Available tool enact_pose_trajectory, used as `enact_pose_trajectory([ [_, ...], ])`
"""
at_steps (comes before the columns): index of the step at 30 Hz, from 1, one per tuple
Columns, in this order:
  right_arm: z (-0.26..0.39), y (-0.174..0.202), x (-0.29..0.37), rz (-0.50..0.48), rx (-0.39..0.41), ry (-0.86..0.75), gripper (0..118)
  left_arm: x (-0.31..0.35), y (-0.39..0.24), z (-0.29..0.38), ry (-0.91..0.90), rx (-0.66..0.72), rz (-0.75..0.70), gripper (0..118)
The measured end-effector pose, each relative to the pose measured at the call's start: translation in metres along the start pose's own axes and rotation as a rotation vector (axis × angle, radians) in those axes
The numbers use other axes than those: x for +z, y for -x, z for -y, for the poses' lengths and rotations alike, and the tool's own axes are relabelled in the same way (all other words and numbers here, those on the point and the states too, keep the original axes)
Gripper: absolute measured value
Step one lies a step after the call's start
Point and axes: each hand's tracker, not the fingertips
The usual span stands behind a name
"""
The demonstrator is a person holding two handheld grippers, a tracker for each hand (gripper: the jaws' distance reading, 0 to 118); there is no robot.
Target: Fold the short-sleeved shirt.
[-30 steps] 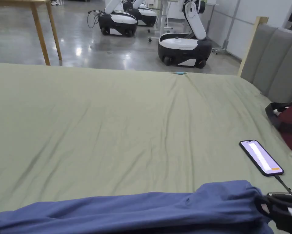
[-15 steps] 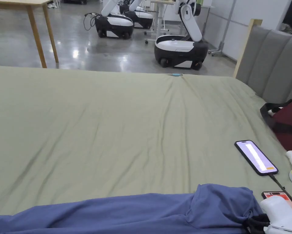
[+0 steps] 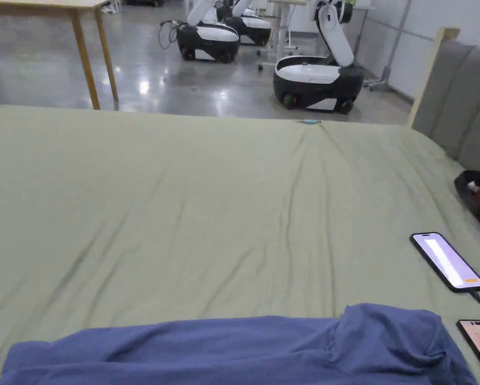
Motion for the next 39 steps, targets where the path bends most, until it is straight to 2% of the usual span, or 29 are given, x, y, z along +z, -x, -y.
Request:
enact_pose_trajectory([
  [1, 0.0, 0.002, -0.002, -0.045, -0.002, 0.03, 0, -0.003, 0.002, 0.002, 0.048, -0.001, 0.008, 0],
  [4, -0.003, 0.014, -0.007, -0.041, 0.015, 0.024, 0, -0.011, 0.012, 0.003, 0.087, 0.034, 0.01, 0],
  [7, -0.004, 0.024, -0.009, -0.064, 0.027, 0.03, 0, -0.025, 0.022, 0.001, 0.085, 0.179, 0.107, 0],
  [8, -0.007, 0.025, -0.012, -0.072, 0.028, 0.033, 0, -0.032, 0.028, -0.002, 0.108, 0.233, 0.144, 6],
  [9, -0.009, 0.028, -0.013, -0.084, 0.03, 0.038, 0, -0.041, 0.036, 0.0, 0.148, 0.345, 0.187, 19],
  [11, -0.009, 0.035, -0.014, -0.099, 0.041, 0.047, 0, -0.061, 0.049, 0.002, 0.17, 0.46, 0.272, 103],
  [12, -0.01, 0.034, -0.017, -0.105, 0.047, 0.055, 0, -0.072, 0.054, 0.005, 0.203, 0.498, 0.294, 118],
  [13, -0.01, 0.037, -0.017, -0.112, 0.057, 0.061, 0, -0.075, 0.07, 0.007, 0.163, 0.461, 0.297, 118],
  [14, -0.01, 0.04, -0.017, -0.115, 0.062, 0.065, 0, -0.085, 0.07, 0.008, 0.173, 0.55, 0.298, 118],
  [16, -0.012, 0.04, -0.02, -0.124, 0.069, 0.075, 0, -0.1, 0.086, 0.009, 0.196, 0.587, 0.261, 118],
  [20, -0.013, 0.044, -0.023, -0.134, 0.071, 0.086, 0, -0.128, 0.087, 0.022, 0.254, 0.647, 0.309, 118],
  [22, -0.014, 0.046, -0.024, -0.134, 0.075, 0.088, 0, -0.131, 0.082, 0.024, 0.224, 0.639, 0.402, 118],
  [26, -0.017, 0.044, -0.026, -0.139, 0.064, 0.095, 0, -0.143, 0.065, 0.026, 0.273, 0.61, 0.42, 118],
  [29, -0.017, 0.042, -0.027, -0.142, 0.068, 0.102, 0, -0.155, 0.053, 0.029, 0.301, 0.615, 0.534, 118],
  [33, -0.018, 0.042, -0.027, -0.14, 0.077, 0.116, 0, -0.16, 0.043, 0.03, 0.283, 0.626, 0.539, 116],
  [34, -0.018, 0.042, -0.027, -0.139, 0.08, 0.118, 0, -0.169, 0.064, 0.03, 0.281, 0.632, 0.535, 114],
  [35, -0.018, 0.041, -0.027, -0.137, 0.083, 0.122, 0, -0.17, 0.074, 0.029, 0.273, 0.633, 0.518, 103],
  [36, -0.018, 0.041, -0.026, -0.131, 0.086, 0.124, 0, -0.169, 0.082, 0.029, 0.254, 0.619, 0.464, 75],
  [37, -0.018, 0.041, -0.026, -0.127, 0.086, 0.124, 0, -0.171, 0.088, 0.03, 0.257, 0.609, 0.395, 13],
  [38, -0.018, 0.041, -0.026, -0.125, 0.083, 0.125, 0, -0.165, 0.068, 0.042, 0.273, 0.592, 0.337, 13],
  [39, -0.018, 0.041, -0.026, -0.122, 0.077, 0.127, 0, -0.168, 0.067, 0.047, 0.312, 0.587, 0.338, 13],
])
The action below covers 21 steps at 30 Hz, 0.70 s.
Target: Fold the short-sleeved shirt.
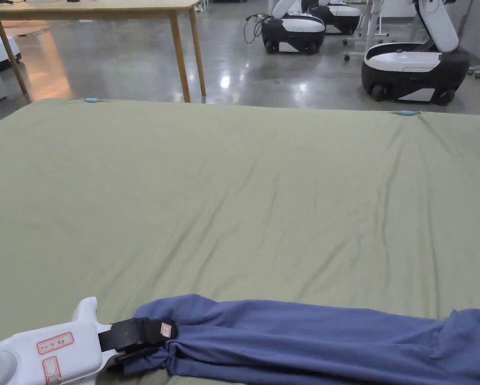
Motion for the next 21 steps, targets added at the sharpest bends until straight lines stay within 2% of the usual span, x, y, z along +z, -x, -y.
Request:
enact_pose_trajectory([
  [2, 0.0, 0.0, 0.0, 0.002, -0.003, 0.001, 0, 0.002, -0.001, 0.003, -0.018, 0.016, 0.078, 12],
  [9, 0.002, -0.01, -0.003, 0.015, -0.01, 0.007, 0, 0.026, -0.009, -0.006, -0.03, 0.012, 0.092, 12],
  [14, 0.003, -0.01, -0.004, 0.018, -0.006, 0.009, 0, 0.09, 0.023, -0.03, -0.167, 0.028, -0.007, 12],
  [16, 0.004, -0.011, -0.004, 0.015, -0.009, 0.009, 0, 0.119, 0.04, -0.04, -0.24, 0.076, -0.068, 12],
  [21, 0.004, -0.009, -0.008, 0.0, -0.009, 0.009, 0, 0.139, 0.03, -0.043, -0.231, 0.045, -0.085, 12],
])
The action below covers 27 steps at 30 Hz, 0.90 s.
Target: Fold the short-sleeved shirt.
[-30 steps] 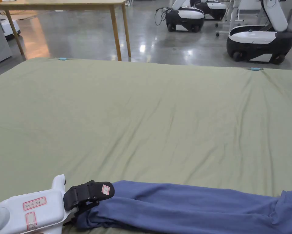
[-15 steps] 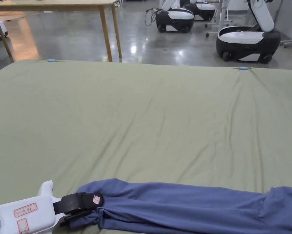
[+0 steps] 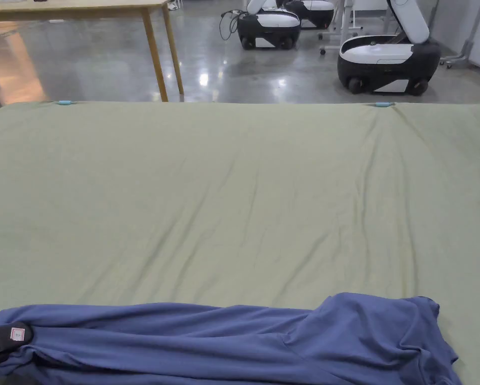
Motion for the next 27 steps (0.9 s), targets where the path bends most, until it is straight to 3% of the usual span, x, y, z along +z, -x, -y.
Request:
enact_pose_trajectory([
  [8, -0.001, 0.003, -0.006, -0.019, 0.013, 0.003, 0, -0.036, -0.124, 0.036, 0.096, -0.144, 0.282, 12],
  [13, 0.003, 0.002, 0.0, -0.015, 0.014, -0.001, 0, -0.108, -0.167, 0.082, 0.219, -0.224, 0.183, 12],
  [18, 0.009, -0.005, 0.01, 0.012, 0.005, -0.002, 0, -0.161, -0.151, 0.111, 0.32, -0.267, 0.043, 12],
  [21, 0.01, -0.011, 0.017, 0.028, -0.005, -0.003, 0, -0.171, -0.138, 0.117, 0.354, -0.213, 0.039, 13],
  [23, 0.011, -0.015, 0.019, 0.037, -0.007, -0.003, 0, -0.168, -0.137, 0.115, 0.342, -0.2, 0.056, 35],
  [24, 0.012, -0.015, 0.02, 0.043, -0.008, -0.004, 0, -0.168, -0.139, 0.114, 0.342, -0.199, 0.104, 54],
  [25, 0.012, -0.015, 0.02, 0.045, -0.01, -0.005, 0, -0.167, -0.14, 0.114, 0.348, -0.19, 0.148, 84],
  [26, 0.012, -0.016, 0.02, 0.046, -0.013, -0.005, 0, -0.168, -0.145, 0.116, 0.362, -0.178, 0.217, 101],
  [27, 0.013, -0.016, 0.019, 0.047, -0.016, -0.005, 0, -0.168, -0.152, 0.119, 0.373, -0.181, 0.257, 110],
])
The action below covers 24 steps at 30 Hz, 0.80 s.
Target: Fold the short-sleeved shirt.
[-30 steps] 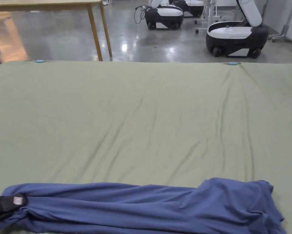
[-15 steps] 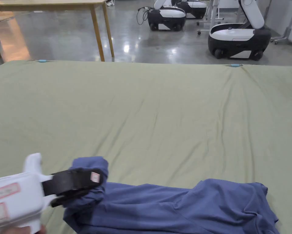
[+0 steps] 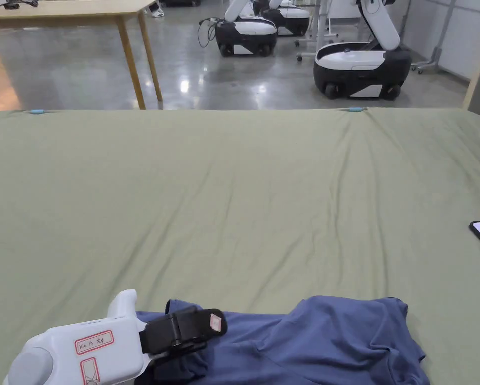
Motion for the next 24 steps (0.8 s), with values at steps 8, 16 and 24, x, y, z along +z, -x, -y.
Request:
enact_pose_trajectory([
  [8, 0.001, 0.007, -0.003, -0.006, 0.011, 0.017, 0, 0.04, -0.031, -0.012, -0.055, -0.06, -0.014, 112],
  [16, -0.007, 0.014, -0.009, -0.031, 0.013, -0.007, 0, 0.165, -0.04, -0.009, -0.334, -0.134, -0.066, 21],
  [24, -0.01, 0.028, -0.016, -0.066, 0.038, 0.005, 0, 0.127, -0.004, 0.004, -0.222, -0.075, -0.125, 0],
])
